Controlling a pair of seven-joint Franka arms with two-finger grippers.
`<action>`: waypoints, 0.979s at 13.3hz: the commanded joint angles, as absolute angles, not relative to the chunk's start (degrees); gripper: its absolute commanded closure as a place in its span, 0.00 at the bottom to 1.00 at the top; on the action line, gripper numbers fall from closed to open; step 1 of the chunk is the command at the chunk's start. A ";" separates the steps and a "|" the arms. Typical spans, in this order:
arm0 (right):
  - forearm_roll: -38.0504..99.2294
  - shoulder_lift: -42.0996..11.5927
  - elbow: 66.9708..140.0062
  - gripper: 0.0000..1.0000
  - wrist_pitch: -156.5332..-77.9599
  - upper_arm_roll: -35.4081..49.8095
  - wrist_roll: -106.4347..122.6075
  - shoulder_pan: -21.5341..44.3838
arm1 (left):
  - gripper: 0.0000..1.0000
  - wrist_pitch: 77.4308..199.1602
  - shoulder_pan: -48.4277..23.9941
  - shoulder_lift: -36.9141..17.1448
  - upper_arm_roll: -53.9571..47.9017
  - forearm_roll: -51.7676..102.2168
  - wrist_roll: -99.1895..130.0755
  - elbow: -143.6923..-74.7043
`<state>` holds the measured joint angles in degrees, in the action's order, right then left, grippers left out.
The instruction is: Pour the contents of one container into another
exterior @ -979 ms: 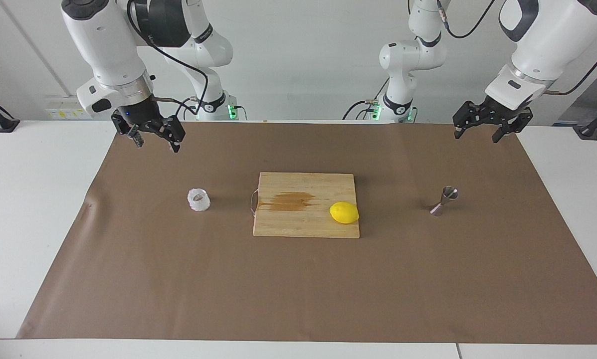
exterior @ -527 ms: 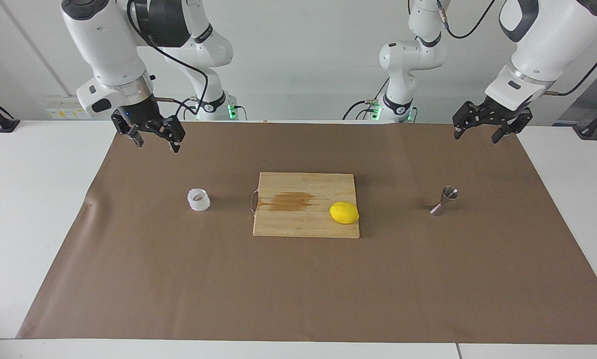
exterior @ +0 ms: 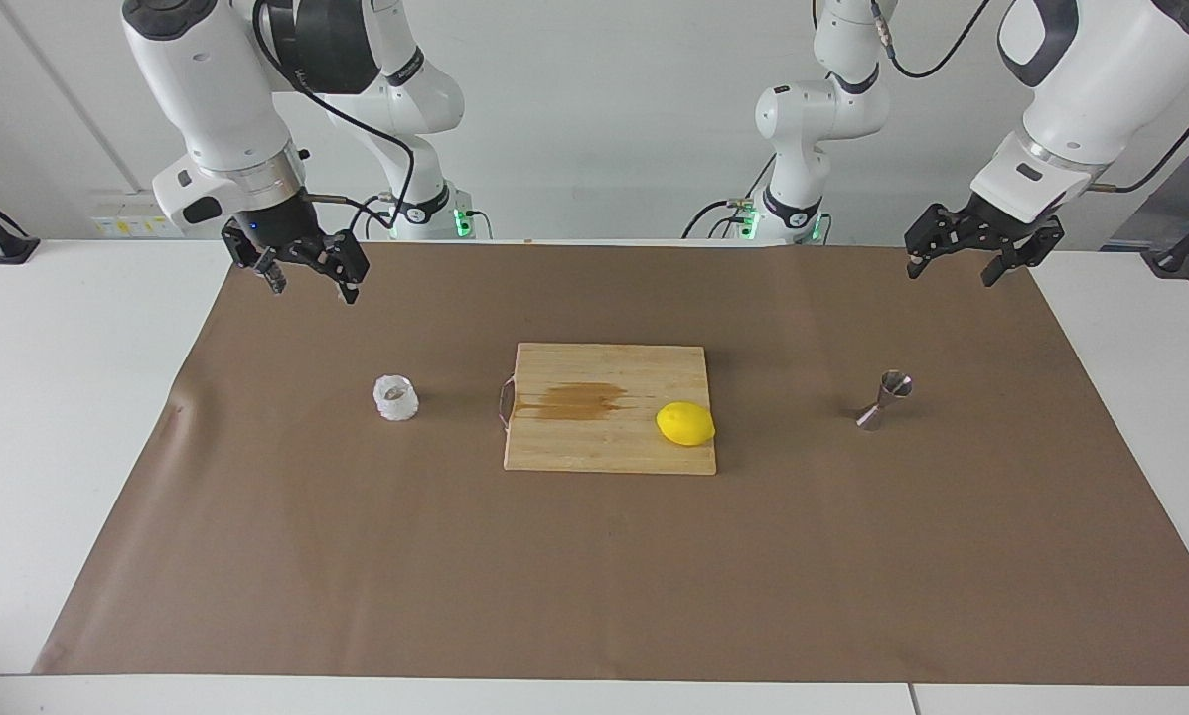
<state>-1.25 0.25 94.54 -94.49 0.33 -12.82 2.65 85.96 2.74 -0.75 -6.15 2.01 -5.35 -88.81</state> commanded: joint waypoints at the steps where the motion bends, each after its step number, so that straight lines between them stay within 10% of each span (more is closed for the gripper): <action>1: 0.44 1.49 95.71 0.00 -94.22 0.97 -11.78 1.58 | 0.00 85.08 5.53 -1.32 -6.15 3.68 -5.54 -88.59; 13: 0.44 1.49 95.71 0.00 -94.22 0.88 -11.78 1.58 | 0.00 85.52 22.14 -14.66 -5.98 13.17 8.07 -88.59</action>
<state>-1.25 0.25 94.54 -94.49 0.33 -12.82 2.65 85.69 19.77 -12.69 -5.35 10.38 4.40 -89.09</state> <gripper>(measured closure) 0.000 0.000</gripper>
